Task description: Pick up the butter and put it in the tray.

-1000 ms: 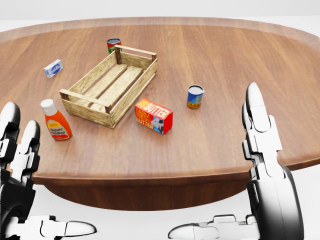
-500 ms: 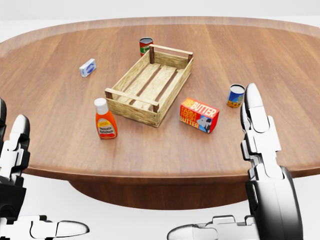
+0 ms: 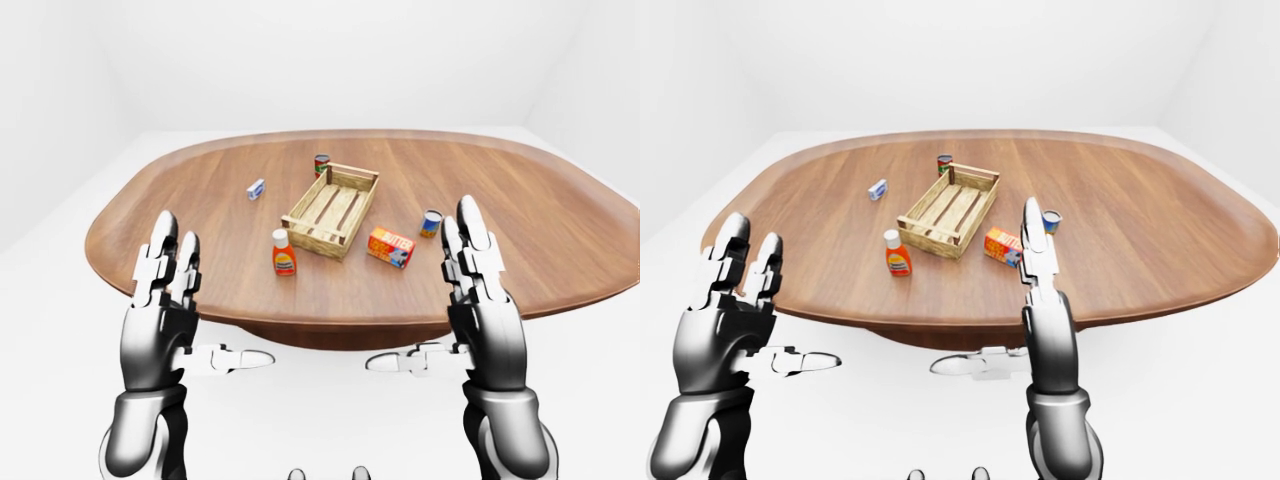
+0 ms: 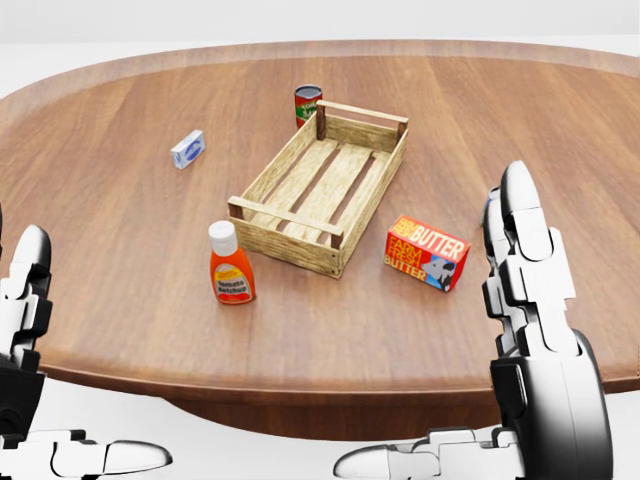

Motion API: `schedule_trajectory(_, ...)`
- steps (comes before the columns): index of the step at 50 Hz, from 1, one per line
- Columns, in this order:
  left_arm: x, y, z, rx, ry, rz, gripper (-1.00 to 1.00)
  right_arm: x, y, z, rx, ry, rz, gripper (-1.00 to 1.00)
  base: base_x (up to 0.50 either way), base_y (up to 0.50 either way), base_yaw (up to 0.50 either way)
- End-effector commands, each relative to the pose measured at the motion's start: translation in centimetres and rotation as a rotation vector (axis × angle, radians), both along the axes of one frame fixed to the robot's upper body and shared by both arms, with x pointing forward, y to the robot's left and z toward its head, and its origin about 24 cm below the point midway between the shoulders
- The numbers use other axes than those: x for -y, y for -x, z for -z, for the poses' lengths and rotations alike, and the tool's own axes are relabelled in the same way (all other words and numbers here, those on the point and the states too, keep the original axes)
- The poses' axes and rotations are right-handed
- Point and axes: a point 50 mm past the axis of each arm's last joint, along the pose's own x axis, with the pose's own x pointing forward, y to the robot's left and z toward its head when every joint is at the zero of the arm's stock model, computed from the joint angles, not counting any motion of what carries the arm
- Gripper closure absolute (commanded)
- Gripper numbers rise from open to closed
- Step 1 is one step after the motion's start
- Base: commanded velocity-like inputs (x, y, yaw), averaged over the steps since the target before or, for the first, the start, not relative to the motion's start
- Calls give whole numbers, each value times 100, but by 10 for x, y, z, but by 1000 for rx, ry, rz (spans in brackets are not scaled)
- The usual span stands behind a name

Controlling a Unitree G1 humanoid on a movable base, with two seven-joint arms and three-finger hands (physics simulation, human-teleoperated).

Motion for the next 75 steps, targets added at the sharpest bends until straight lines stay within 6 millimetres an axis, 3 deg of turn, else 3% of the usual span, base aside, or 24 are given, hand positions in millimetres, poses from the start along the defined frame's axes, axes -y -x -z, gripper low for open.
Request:
schedule_trajectory(1, -1, 1, -3, 15, 5, -2, -100, 1, 2, -1, 4, -16, -5, -100, 50, 0, 0)
schedule_trajectory(60, -2, 5, -5, 25, -4, 4, -100, 3, -1, 2, -11, -11, 5, -100, 50, -1, 0)
schedule_trajectory(69, -3, 3, -6, 30, -4, -4, -100, 2, 5, -4, 13, 8, -16, -100, 0, 0, 0)
schedule_trajectory(72, -4, 2, -6, 29, -3, -7, -100, 7, 5, 0, -15, 72, -10, -100, 0, 0, 0)
schedule_trajectory(75, -5, 1, -6, 31, -2, -13, -100, 13, 7, -9, 21, 113, -7, -100, 0, 0, 0)
